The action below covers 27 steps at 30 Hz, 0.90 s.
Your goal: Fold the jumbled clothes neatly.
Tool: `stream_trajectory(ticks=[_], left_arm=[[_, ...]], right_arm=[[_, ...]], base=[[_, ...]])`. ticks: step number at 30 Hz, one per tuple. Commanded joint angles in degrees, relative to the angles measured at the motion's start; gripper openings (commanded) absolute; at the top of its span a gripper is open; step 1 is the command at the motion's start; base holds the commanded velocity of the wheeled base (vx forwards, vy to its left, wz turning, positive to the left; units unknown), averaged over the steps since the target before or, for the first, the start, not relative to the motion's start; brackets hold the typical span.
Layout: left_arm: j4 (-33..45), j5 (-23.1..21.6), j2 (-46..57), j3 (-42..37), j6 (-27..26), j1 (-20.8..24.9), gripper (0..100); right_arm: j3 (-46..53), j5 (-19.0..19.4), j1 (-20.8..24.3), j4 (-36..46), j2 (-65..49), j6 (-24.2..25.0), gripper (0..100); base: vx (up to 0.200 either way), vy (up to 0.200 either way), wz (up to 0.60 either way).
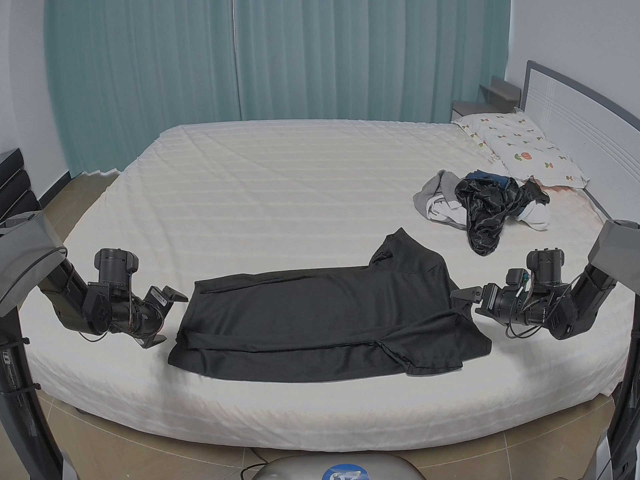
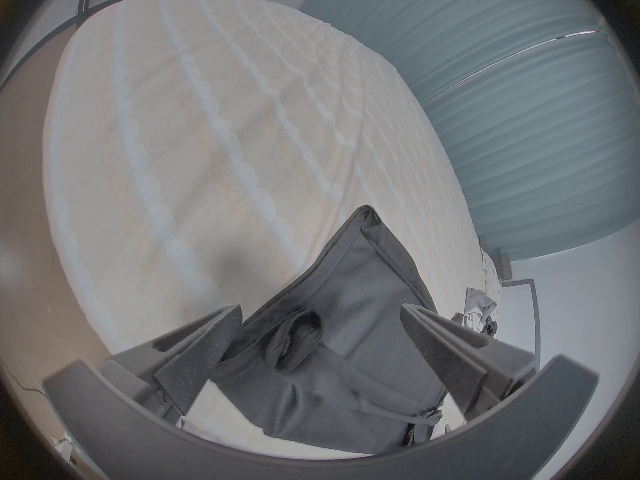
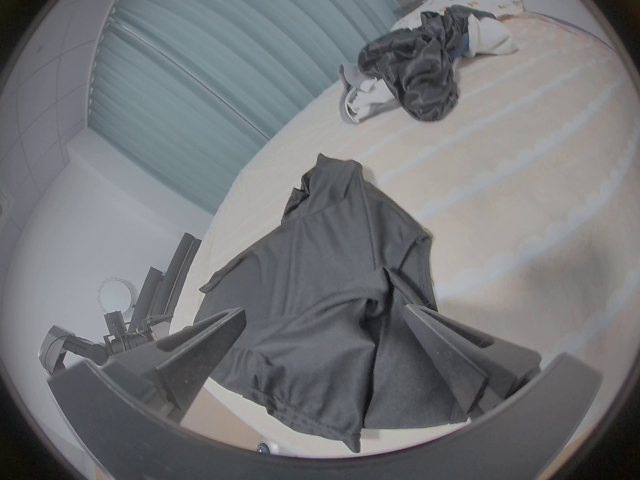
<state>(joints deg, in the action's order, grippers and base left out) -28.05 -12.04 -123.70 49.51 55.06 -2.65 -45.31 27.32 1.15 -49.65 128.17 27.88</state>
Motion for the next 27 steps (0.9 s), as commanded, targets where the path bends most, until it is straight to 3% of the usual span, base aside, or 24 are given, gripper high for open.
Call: stream_trajectory(ticks=[1,6,11,20,27], left_arm=[[-0.1,0.0,0.5,-0.7,-0.1,0.4,100],[0.1,0.1,2.8,-3.6,-1.5,1.6,100],[-0.1,0.5,4.0,-6.8,-8.8,2.3,100],[-0.2,0.0,3.0,-6.5,-10.2,3.7,100],[-0.3,0.8,0.0,-6.1,-15.8,4.1,100]], right_arm=[[1.6,0.0,0.1,-0.2,-0.3,0.0,100],[2.4,-0.1,0.2,-0.2,-0.6,0.0,100],[3.5,-0.1,0.4,-0.4,-0.6,0.0,100],[4.2,-0.1,0.8,-0.4,-0.6,-0.2,100],[4.7,-0.2,1.1,-0.4,-0.6,-0.6,100]], base=[[0.000,0.000,0.00],[0.000,0.000,0.00],[0.000,0.000,0.00],[0.000,0.000,0.00],[0.000,0.000,0.00]])
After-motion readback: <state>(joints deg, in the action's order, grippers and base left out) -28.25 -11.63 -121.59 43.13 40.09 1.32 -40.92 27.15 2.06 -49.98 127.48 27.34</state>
